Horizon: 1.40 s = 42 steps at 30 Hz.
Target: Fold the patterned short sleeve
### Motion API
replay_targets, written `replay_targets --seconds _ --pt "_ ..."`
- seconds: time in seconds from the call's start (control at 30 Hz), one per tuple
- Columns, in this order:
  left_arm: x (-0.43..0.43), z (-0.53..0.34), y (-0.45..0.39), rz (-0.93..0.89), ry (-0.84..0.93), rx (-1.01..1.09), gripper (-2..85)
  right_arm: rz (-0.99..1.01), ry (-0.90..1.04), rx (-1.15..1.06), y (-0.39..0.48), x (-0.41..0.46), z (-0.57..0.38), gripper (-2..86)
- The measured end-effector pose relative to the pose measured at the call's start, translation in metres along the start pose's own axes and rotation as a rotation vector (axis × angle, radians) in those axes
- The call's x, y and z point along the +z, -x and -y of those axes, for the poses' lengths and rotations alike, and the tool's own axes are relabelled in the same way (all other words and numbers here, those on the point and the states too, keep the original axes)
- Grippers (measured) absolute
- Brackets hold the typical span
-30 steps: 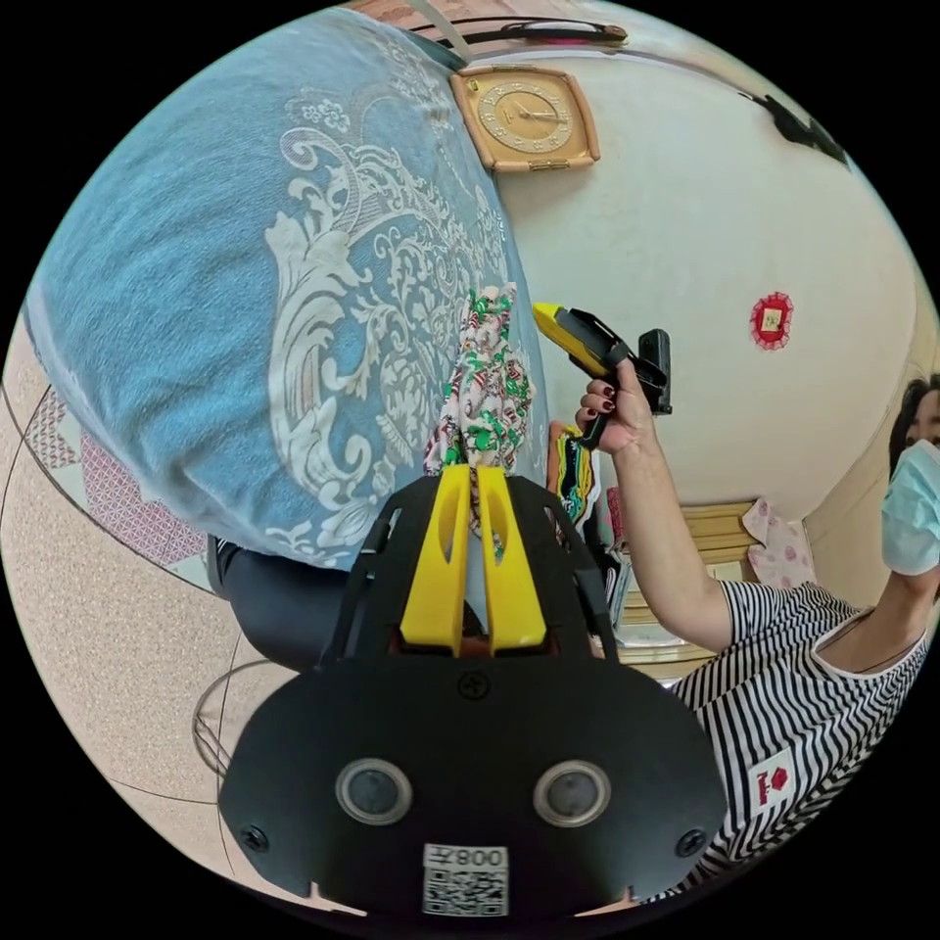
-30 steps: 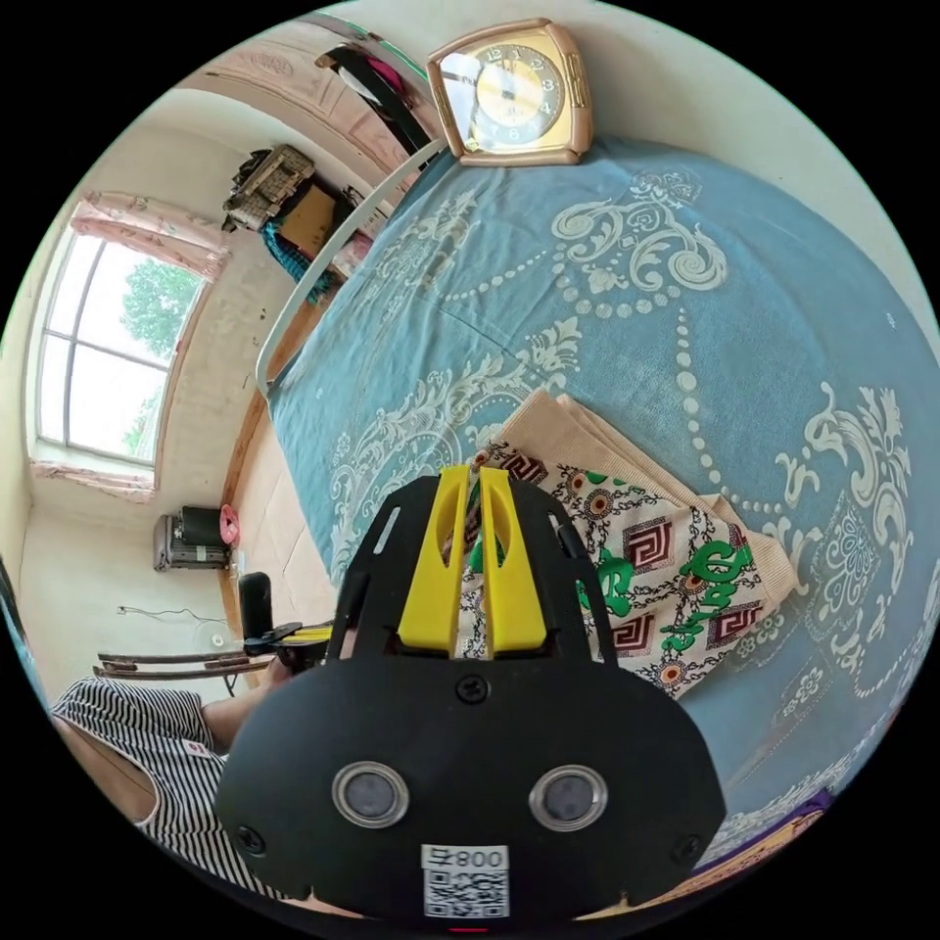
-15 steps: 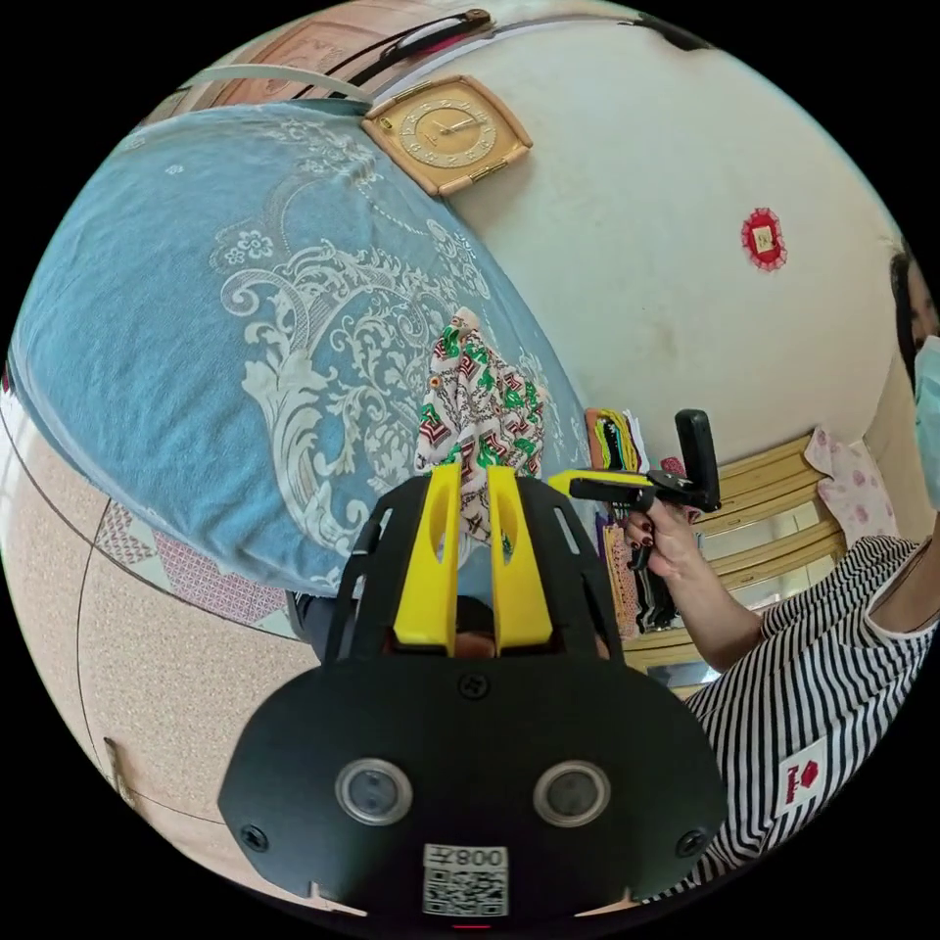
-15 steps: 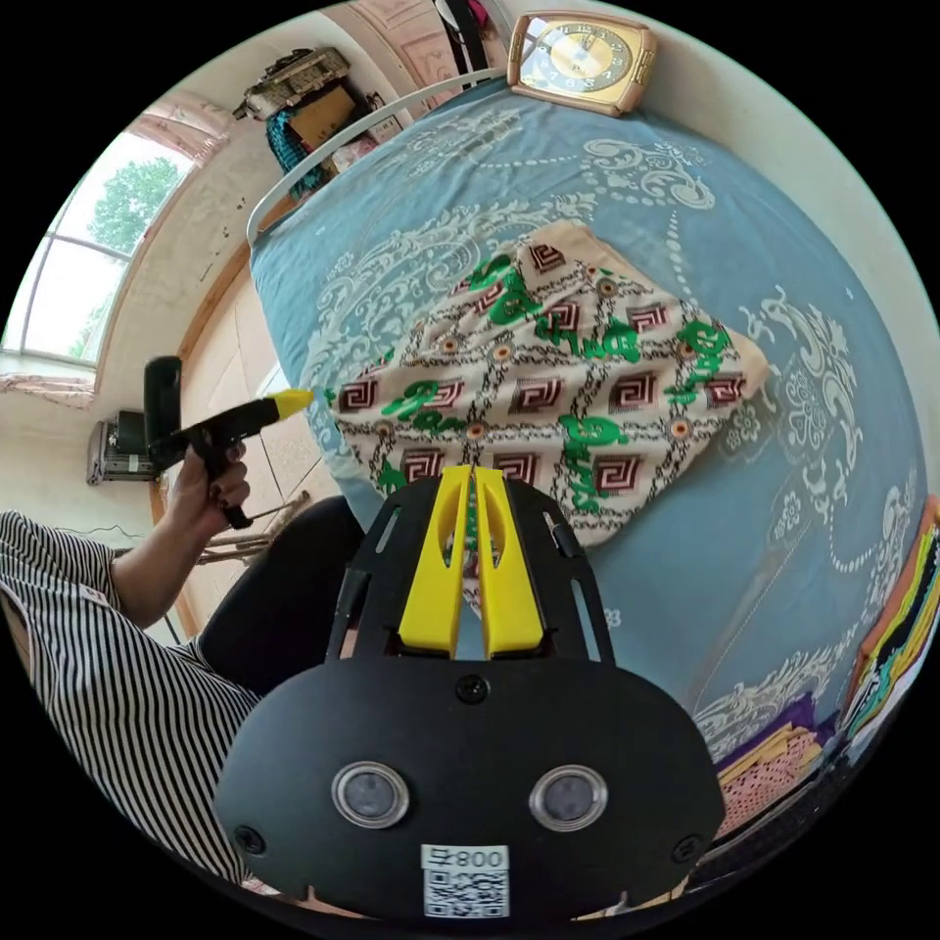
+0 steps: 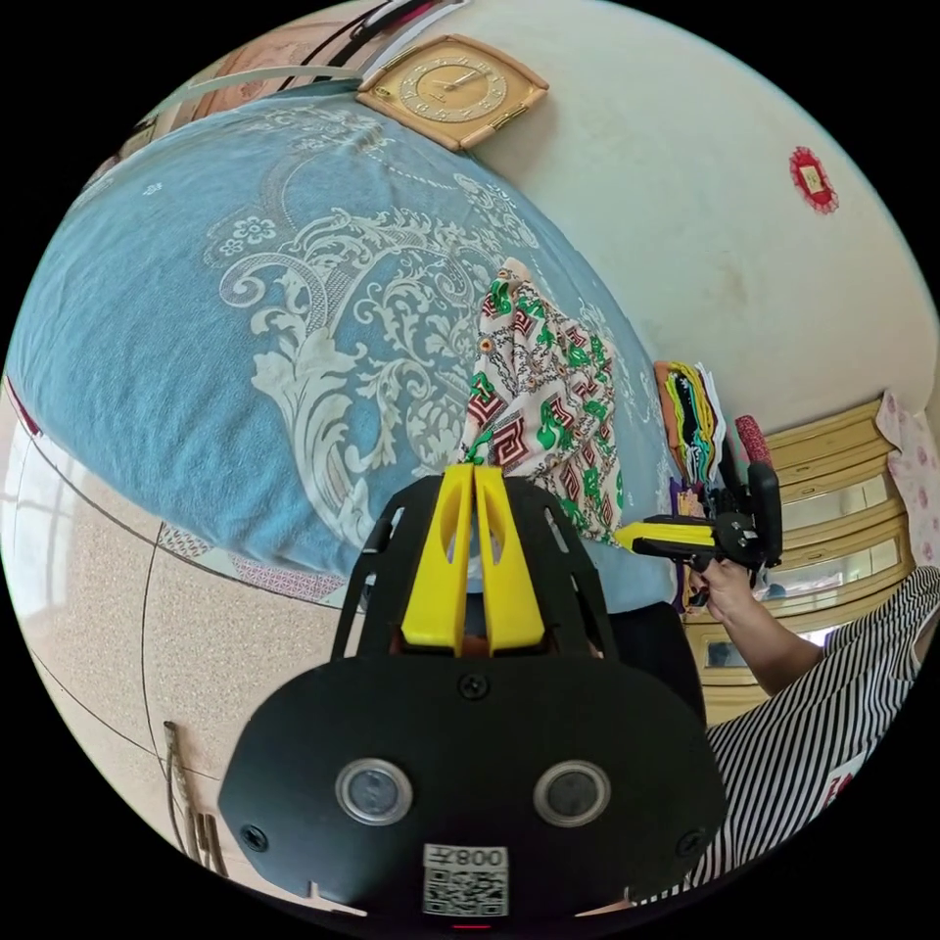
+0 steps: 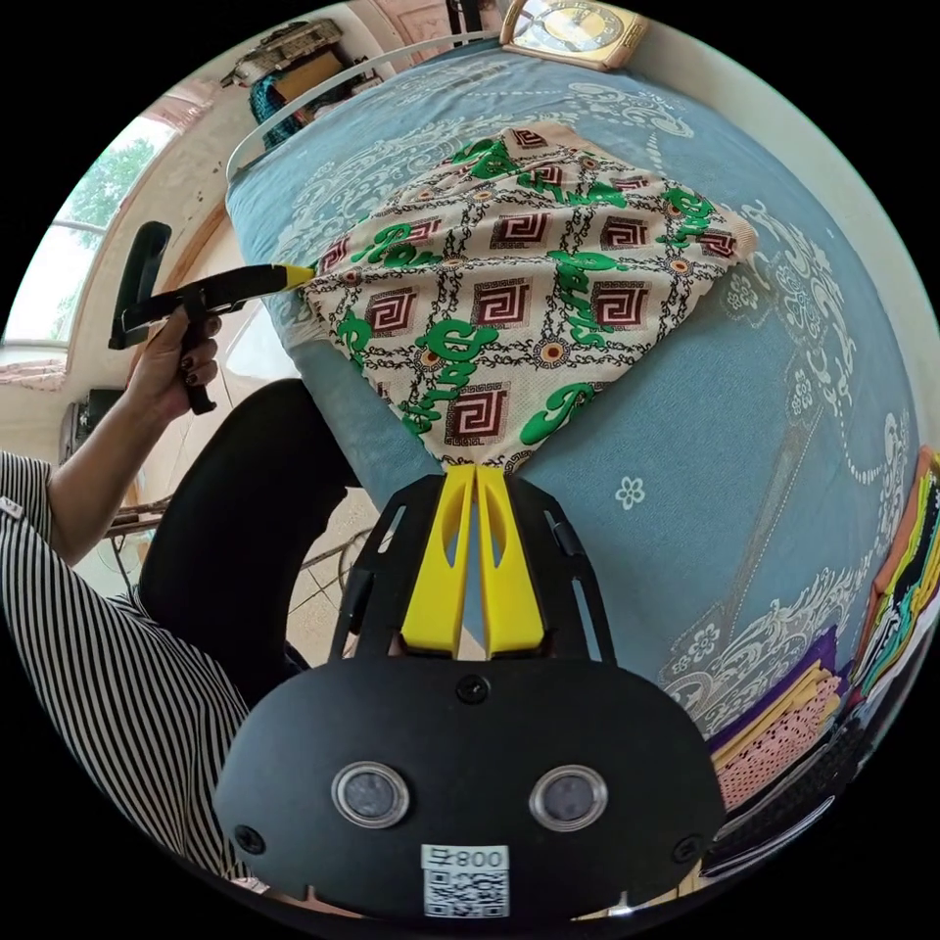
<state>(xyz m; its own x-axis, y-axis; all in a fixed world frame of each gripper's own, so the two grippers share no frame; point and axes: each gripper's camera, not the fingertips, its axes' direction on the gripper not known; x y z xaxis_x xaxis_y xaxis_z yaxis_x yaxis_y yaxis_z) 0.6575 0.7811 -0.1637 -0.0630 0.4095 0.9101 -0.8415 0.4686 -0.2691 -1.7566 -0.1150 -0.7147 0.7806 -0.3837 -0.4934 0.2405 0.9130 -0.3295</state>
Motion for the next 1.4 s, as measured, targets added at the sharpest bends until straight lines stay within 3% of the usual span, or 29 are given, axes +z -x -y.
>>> replay_targets --seconds 0.37,0.53,0.73,1.0,1.2,1.4 --pt "0.000 0.000 -0.068 0.053 0.000 0.055 0.2 -0.145 -0.047 -0.077 0.041 -0.021 -0.064 0.3" --pt "0.008 0.004 -0.080 0.071 0.021 -0.019 0.4 -0.174 -0.109 -0.070 0.044 -0.020 -0.097 0.3" --pt "0.000 -0.005 -0.133 0.041 -0.010 0.063 1.6 0.037 -0.169 0.084 -0.001 -0.020 -0.141 0.3" --pt "0.071 -0.007 -0.253 -0.016 0.213 0.389 4.4 0.203 -0.194 0.189 -0.052 0.001 -0.206 0.3" --pt "0.122 -0.007 -0.322 0.083 0.341 0.661 6.5 0.391 -0.206 0.275 -0.100 0.027 -0.252 0.6" --pt "0.150 -0.017 -0.351 0.213 0.404 0.761 3.0 0.628 -0.297 0.390 -0.155 0.058 -0.303 3.4"
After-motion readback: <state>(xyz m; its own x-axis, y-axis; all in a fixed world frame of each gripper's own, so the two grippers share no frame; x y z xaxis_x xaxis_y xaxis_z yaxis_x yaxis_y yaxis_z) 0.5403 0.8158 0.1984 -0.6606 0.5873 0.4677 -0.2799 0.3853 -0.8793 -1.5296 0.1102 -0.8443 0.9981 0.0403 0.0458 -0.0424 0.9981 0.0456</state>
